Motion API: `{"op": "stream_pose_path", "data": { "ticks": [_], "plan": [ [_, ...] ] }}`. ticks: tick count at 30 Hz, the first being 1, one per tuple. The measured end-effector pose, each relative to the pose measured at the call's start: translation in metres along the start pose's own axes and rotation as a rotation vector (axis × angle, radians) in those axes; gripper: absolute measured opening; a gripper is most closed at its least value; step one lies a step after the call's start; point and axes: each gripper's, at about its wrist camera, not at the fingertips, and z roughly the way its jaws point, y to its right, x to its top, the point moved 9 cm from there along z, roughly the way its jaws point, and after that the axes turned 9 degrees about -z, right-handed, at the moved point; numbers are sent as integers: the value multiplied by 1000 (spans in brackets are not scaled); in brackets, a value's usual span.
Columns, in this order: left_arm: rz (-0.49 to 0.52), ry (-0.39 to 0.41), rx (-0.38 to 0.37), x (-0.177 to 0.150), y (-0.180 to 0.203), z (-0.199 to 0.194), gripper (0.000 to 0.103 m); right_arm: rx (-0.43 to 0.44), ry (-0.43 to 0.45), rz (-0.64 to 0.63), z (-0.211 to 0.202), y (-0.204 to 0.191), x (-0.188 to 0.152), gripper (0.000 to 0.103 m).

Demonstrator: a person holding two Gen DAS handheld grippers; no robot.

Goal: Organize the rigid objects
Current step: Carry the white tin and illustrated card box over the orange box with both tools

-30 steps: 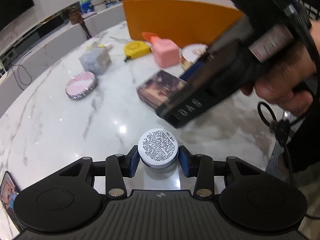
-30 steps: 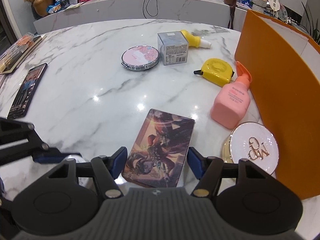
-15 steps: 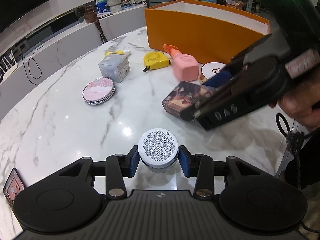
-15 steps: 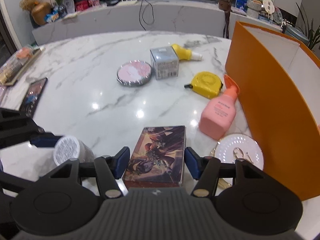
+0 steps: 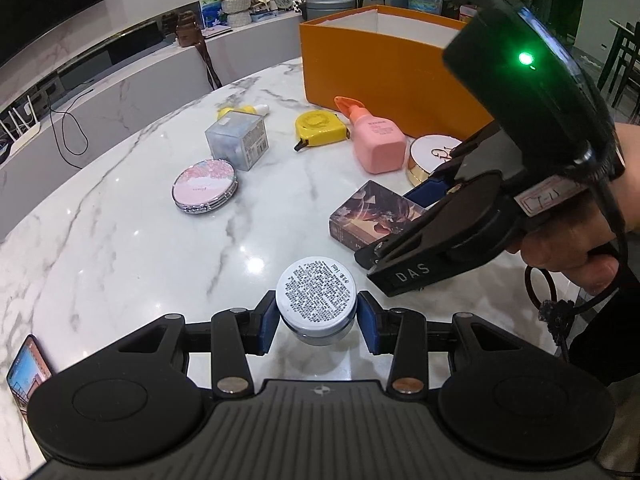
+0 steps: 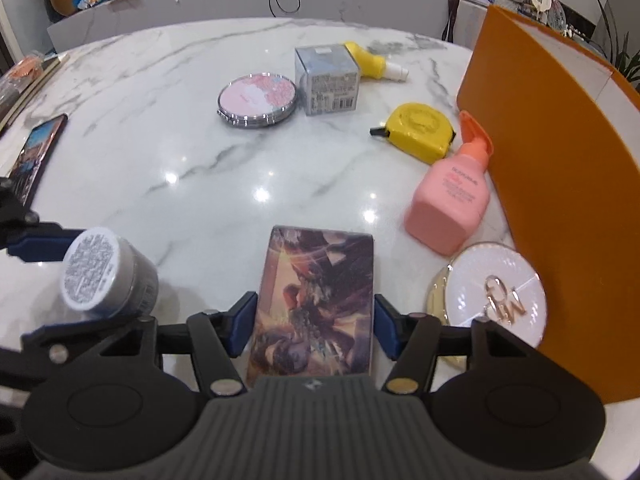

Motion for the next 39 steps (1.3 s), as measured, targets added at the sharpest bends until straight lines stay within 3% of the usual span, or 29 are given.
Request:
{"op": "stream_pose_path", "data": {
  "ticks": [5,19,24,30,39],
  "plan": [
    [-25,18,17,10,-6,-6,47,-8,14,2,-4,4,10,58],
    [-71,115,25,80,-3,-29,47,-17,216,89,-86,55,63,58],
    [-64,152,-7,118,16,-24,47,-32,269,117,-118,95,79,58],
    [-38,168,-57,158,51,-3,47,-61,265,156,-124,152,88,58],
    [-28,177,-87,196,104,29,47,-114,256,302,-113,233,63,58]
  ]
}}
